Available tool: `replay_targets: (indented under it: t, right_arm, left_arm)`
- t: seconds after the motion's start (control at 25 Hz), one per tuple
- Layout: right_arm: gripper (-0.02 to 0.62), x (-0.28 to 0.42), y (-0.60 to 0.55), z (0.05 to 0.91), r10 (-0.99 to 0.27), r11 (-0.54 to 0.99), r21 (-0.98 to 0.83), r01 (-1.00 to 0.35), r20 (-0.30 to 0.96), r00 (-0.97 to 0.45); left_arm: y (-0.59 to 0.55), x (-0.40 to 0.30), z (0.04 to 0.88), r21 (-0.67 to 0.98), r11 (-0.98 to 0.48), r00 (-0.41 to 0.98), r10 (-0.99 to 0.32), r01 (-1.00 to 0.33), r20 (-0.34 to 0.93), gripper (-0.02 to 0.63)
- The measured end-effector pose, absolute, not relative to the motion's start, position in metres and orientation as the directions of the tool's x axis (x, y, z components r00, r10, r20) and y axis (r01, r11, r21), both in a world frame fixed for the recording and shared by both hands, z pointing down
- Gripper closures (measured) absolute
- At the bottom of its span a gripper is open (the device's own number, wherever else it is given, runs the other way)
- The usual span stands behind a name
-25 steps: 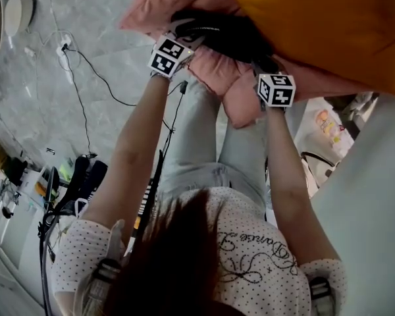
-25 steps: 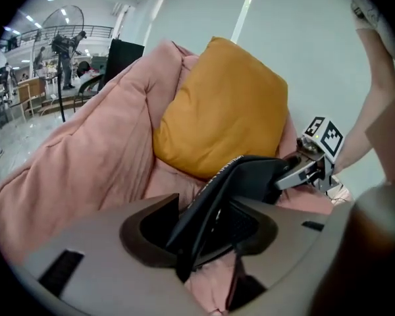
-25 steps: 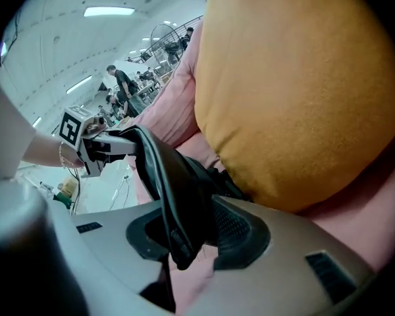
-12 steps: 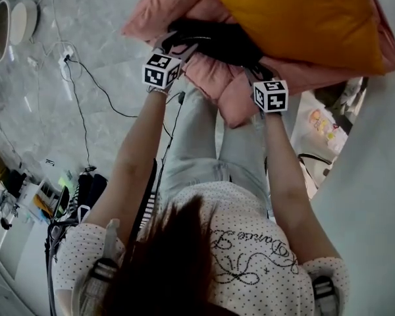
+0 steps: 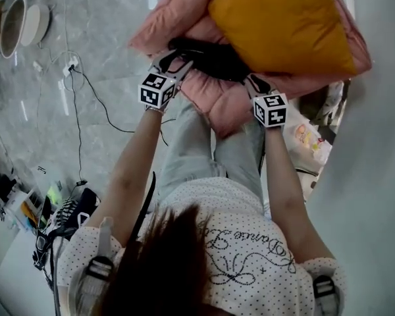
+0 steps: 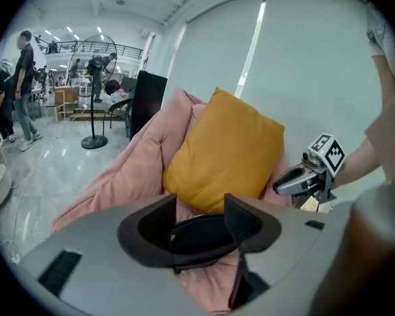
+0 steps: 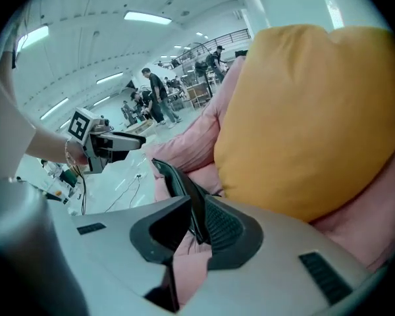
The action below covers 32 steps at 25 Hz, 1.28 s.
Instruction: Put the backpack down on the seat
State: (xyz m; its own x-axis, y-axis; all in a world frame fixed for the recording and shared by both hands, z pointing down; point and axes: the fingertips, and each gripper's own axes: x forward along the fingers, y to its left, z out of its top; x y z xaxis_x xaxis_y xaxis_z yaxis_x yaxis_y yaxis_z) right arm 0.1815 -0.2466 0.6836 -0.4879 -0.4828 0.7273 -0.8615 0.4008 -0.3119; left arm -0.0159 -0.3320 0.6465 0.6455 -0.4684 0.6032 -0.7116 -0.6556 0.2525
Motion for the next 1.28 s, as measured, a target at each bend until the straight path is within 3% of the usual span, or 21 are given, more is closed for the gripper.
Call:
replay_targets:
  t: [0.2, 0.4, 0.52, 1.28]
  right_arm:
    - [0.583, 0.179, -0.269, 0.625, -0.554, 0.462, -0.281, -0.841, 0.650, -0.521]
    - [0.583, 0.188, -0.300, 0.564, -0.660, 0.430, -0.258, -0.865, 0.563, -0.496]
    - [0.583, 0.191, -0.310, 0.528, -0.710, 0.412, -0.284, -0.866, 0.496, -0.500]
    - [0.583, 0.210, -0.308, 0.322, -0.837, 0.498, -0.215, -0.840, 0.136, -0.531]
  left_arm:
    - [-0.334, -0.003, 0.606, 0.217, -0.675, 0.659, -0.510, -0.705, 0.554, 0.408]
    - [-0.346, -0.007, 0.553, 0.187, -0.627, 0.629, -0.617, -0.756, 0.473, 0.544]
    - [-0.345, -0.005, 0.523, 0.172, -0.631, 0.634, -0.643, -0.756, 0.429, 0.589]
    - [-0.326, 0.032, 0.341, 0.063, -0.687, 0.687, -0.711, -0.724, 0.151, 0.603]
